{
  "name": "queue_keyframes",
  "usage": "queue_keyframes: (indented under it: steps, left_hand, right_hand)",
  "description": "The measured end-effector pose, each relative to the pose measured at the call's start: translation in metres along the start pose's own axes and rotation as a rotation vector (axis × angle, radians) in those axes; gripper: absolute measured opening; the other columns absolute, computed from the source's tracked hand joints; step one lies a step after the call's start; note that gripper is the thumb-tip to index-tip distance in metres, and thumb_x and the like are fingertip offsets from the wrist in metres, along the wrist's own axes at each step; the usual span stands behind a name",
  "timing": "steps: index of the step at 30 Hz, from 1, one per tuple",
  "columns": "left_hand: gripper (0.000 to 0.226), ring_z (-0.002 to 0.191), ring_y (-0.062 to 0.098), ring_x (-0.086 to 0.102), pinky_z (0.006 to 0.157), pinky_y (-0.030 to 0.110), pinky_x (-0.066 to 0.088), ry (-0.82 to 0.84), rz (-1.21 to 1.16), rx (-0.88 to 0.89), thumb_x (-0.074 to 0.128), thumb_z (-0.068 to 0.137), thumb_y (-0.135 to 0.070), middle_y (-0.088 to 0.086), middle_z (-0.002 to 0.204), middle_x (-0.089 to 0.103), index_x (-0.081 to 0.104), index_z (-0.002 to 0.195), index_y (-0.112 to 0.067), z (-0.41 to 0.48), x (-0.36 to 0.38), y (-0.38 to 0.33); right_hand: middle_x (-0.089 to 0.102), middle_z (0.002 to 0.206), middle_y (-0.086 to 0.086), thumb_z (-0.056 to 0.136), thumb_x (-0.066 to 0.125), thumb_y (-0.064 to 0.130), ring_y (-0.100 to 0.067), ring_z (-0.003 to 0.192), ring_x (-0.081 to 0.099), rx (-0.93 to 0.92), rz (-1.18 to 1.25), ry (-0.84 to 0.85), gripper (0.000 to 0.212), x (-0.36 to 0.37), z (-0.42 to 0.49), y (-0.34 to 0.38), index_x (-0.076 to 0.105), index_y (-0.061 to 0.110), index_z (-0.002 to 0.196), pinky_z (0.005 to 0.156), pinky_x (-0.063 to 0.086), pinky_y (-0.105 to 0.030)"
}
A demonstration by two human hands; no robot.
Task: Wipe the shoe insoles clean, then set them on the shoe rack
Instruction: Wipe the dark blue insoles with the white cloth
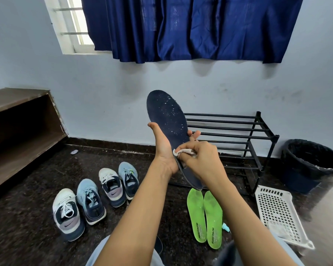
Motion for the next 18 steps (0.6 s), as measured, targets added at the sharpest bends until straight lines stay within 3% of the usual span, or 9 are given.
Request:
queue_keyframes:
  steps: [2,4,7,9,11,14,18]
  left_hand:
    - [0.104,0.094,0.031,0.066,0.083,0.036,0.051,-0.003,0.024,0.030,0.013,0.068,-0.095,0.013,0.077,0.057,0.060,0.098,-0.007,-0.001,0.001,0.001]
    - [0.104,0.090,0.030,0.068,0.082,0.035,0.051,0.003,0.077,0.042,0.008,0.070,-0.094,0.012,0.079,0.059,0.061,0.095,-0.008,-0.001,0.002,0.004]
    - [0.103,0.076,0.026,0.069,0.078,0.034,0.051,-0.003,0.097,0.044,0.006,0.072,-0.093,0.011,0.080,0.061,0.063,0.090,-0.009,-0.001,0.003,0.005]
    - [0.103,0.078,0.027,0.068,0.079,0.035,0.051,0.008,0.062,0.043,0.008,0.071,-0.094,0.012,0.077,0.060,0.061,0.094,-0.008,0.000,0.003,0.003]
    - [0.104,0.092,0.031,0.065,0.091,0.039,0.049,0.008,-0.005,0.033,0.013,0.070,-0.095,0.014,0.074,0.061,0.061,0.095,-0.006,0.000,0.002,-0.001]
    - [0.105,0.102,0.033,0.061,0.094,0.040,0.048,0.002,-0.047,0.021,0.015,0.070,-0.095,0.015,0.077,0.061,0.061,0.097,-0.005,-0.001,0.001,-0.003]
    - [0.103,0.086,0.028,0.065,0.082,0.036,0.049,0.022,0.062,0.020,0.007,0.071,-0.094,0.012,0.081,0.063,0.063,0.093,-0.010,-0.003,0.002,0.005]
  right_hand:
    - [0.069,0.082,0.003,0.079,0.066,0.008,-0.003,0.072,0.059,-0.014,-0.040,-0.052,0.018,0.000,0.004,-0.002,0.074,0.025,0.079,0.062,0.038,-0.006]
    - [0.072,0.094,-0.002,0.080,0.063,0.007,-0.019,0.084,0.065,-0.023,-0.092,-0.153,0.018,0.002,0.009,-0.002,0.074,0.021,0.081,0.072,0.045,-0.019]
    - [0.072,0.101,-0.006,0.082,0.060,0.008,-0.029,0.085,0.065,-0.010,-0.139,-0.217,0.018,0.005,0.009,-0.001,0.073,0.019,0.085,0.076,0.050,-0.033]
    - [0.072,0.097,-0.006,0.081,0.063,0.009,-0.024,0.083,0.065,-0.029,-0.110,-0.170,0.017,0.004,0.006,-0.001,0.073,0.022,0.084,0.075,0.049,-0.025]
    - [0.071,0.084,-0.002,0.080,0.067,0.010,-0.013,0.077,0.061,-0.021,-0.038,-0.062,0.015,0.001,0.001,0.001,0.074,0.023,0.081,0.065,0.039,-0.005]
    - [0.066,0.073,0.003,0.080,0.067,0.011,-0.010,0.072,0.058,-0.006,-0.035,0.003,0.013,-0.001,0.002,0.001,0.074,0.022,0.081,0.060,0.038,-0.004]
    - [0.069,0.100,-0.008,0.082,0.061,0.009,-0.027,0.086,0.064,-0.020,-0.211,-0.184,0.015,0.002,0.011,-0.003,0.073,0.017,0.087,0.075,0.049,-0.033]
Point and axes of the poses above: each hand's wrist, its own z-axis towards the middle knuckle, its own x-axis out of the palm, y = z × x, the point moved 1 cm from there along z, towards the middle knuckle
